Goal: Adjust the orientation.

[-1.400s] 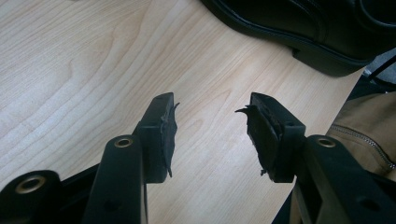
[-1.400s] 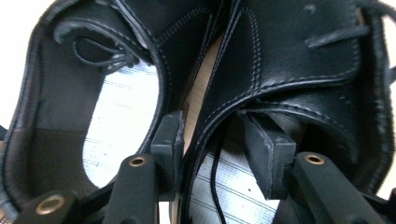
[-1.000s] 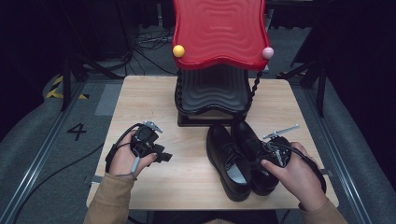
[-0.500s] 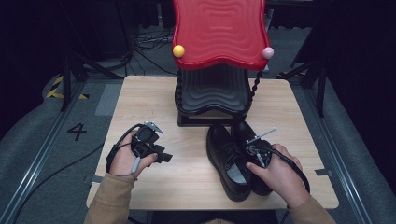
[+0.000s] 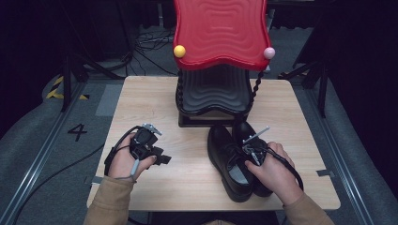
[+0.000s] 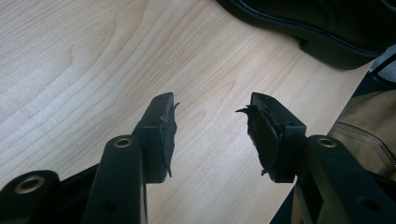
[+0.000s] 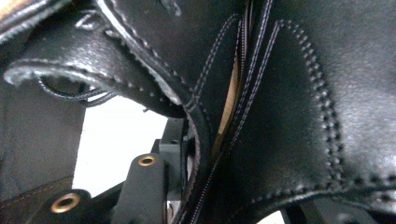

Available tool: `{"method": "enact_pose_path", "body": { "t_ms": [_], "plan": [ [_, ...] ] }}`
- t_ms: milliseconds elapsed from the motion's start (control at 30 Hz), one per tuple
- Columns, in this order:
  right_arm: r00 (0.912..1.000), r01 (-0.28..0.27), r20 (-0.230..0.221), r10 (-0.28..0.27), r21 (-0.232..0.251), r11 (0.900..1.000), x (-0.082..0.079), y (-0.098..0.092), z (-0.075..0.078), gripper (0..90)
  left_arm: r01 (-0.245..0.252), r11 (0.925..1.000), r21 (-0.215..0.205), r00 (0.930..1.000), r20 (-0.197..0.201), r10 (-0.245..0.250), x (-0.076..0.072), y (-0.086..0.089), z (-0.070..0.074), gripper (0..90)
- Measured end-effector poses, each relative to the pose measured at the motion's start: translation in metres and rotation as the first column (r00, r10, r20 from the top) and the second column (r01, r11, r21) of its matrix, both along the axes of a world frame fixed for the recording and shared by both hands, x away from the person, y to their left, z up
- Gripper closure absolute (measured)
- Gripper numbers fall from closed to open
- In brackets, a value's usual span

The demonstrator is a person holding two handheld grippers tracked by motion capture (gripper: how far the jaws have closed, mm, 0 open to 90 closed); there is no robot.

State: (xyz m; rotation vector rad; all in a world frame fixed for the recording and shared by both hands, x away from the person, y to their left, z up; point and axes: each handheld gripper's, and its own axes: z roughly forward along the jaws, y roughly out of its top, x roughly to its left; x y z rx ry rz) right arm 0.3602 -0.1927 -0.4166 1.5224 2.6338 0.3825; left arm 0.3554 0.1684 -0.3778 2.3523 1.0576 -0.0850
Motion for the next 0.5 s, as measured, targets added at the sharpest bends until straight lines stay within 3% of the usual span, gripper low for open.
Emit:
{"method": "enact_pose_path", "body": {
  "t_ms": [367,500],
  "plan": [
    [0.9998,-0.003,-0.018,0.004,0.012,1.000,0.0009,-0.0012,-0.0018,65.9,0.014,0.9999,0.002,0.9999,-0.002,-0.014,0.0037,-0.0050,-0.0007,52.2],
    [0.9990,0.020,-0.040,-0.021,-0.028,0.999,0.0045,0.0031,-0.0006,68.4,0.017,0.9999,-0.002,0.9999,-0.001,-0.017,0.0049,-0.0062,-0.0003,52.2]
  ]
}}
